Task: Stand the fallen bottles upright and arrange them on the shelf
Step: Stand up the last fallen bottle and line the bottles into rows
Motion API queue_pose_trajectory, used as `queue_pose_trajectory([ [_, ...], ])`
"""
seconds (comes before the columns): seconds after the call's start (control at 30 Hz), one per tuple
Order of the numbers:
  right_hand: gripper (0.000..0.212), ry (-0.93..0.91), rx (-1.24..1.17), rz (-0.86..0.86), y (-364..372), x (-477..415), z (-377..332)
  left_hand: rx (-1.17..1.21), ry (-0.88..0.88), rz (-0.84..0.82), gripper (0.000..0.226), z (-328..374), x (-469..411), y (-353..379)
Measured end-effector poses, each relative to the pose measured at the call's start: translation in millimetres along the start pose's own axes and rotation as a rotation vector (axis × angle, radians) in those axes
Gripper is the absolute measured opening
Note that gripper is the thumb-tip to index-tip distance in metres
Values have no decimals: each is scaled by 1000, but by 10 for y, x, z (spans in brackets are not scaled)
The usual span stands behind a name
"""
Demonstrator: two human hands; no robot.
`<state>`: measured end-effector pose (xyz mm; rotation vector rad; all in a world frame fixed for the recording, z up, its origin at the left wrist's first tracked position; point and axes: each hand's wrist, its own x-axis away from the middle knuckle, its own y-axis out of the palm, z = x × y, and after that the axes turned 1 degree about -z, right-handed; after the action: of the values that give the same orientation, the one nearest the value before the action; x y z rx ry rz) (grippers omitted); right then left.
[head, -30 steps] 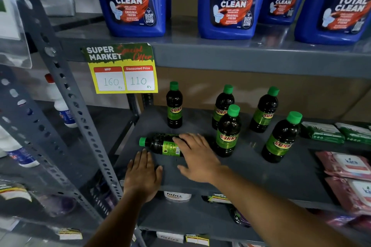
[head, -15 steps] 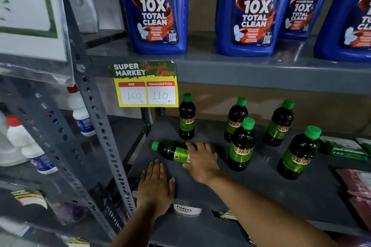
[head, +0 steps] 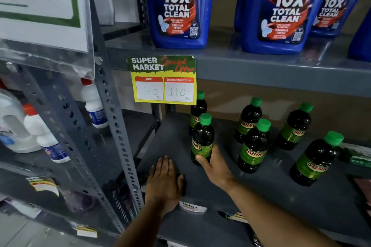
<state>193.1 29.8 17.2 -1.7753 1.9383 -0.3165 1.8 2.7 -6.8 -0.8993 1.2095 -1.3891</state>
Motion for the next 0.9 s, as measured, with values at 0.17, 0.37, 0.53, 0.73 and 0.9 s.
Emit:
queue_pose_trajectory([
  [0.17,57,28,18,-55,8,-12,0,-6,-5,-25,74,-7,-8,2],
  [0.37,75,49,133,206,123,-9,17,-4,-2,-26,73,-1,6,-11],
  [0.53,65,86,17,130,144,-47,68,-1,-5,-43,74,-8,-14,-11],
  [0.73,58,109,101,140,164,-86,50,4,1,-36,76,-9,-15,-11],
  [0.9,63,61,142,119,155,-47,61,-9,-5,-44,75,-4,-21,-5],
])
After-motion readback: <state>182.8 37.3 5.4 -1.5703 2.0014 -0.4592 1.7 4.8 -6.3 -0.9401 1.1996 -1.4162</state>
